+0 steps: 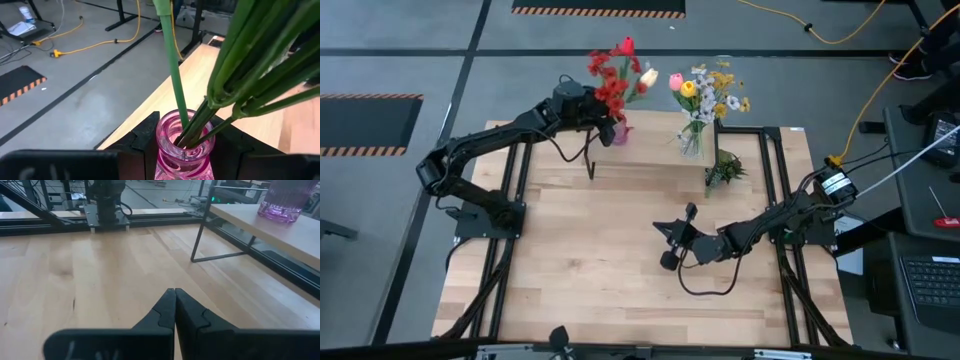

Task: Pick and place flowers into a vace then onto a shelf
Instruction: Put the violet vase with flowers on the shelf, then return to Home Position

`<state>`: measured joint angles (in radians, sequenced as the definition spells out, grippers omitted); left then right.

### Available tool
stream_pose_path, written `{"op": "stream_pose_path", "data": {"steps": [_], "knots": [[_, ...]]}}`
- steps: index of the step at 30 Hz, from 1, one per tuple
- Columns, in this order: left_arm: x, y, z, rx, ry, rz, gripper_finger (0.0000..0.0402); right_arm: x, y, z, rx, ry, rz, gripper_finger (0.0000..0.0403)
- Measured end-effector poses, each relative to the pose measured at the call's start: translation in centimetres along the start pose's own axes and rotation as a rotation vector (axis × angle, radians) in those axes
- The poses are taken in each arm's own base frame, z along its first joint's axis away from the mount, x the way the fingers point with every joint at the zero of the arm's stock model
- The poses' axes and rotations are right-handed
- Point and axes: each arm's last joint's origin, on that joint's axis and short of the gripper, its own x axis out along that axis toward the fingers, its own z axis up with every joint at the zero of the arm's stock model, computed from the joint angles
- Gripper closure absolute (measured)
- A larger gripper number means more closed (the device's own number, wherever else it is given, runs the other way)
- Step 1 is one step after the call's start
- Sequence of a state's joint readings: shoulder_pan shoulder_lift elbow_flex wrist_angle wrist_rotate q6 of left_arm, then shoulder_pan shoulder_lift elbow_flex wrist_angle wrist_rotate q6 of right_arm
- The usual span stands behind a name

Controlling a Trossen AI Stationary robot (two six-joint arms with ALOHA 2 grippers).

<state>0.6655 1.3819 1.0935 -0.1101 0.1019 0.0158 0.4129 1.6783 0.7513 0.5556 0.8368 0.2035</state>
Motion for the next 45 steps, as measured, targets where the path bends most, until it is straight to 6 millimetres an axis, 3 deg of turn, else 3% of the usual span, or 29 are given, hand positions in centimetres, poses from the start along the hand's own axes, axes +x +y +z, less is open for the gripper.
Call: {"op": "stream_pose_path", "data": {"steps": [7, 13, 20, 32, 39, 45], "knots": [[0.0, -0.1, 0.0, 0.009, -0.004, -0.029, 0.0279, 0.0, 0.0, 0.0, 0.0, 0.0, 0.0, 0.0396], [0.0, -0.1, 0.1, 0.035, -0.01, -0.029, 0.0239, 0.0, 0.0, 0.0, 0.0, 0.0, 0.0, 0.0396], [0.0, -0.2, 0.1, 0.056, -0.006, -0.03, 0.0234, 0.0, 0.0, 0.0, 0.0, 0.0, 0.0, 0.0396], [-1.2, -0.3, 0.0, 0.094, 0.032, -0.027, 0.0213, 0.0, 0.0, -0.1, -0.004, 0.005, 0.0, 0.0396], [-2.5, -0.4, 0.3, 0.15, 0.035, -0.028, 0.0206, 0.0, 0.0, -0.1, -0.005, 0.005, 0.001, 0.0396], [-4.8, -0.6, 0.9, 0.176, 0.007, -0.031, 0.0207, 0.0, 0.0, -0.1, -0.005, 0.006, 0.001, 0.0396]]}}
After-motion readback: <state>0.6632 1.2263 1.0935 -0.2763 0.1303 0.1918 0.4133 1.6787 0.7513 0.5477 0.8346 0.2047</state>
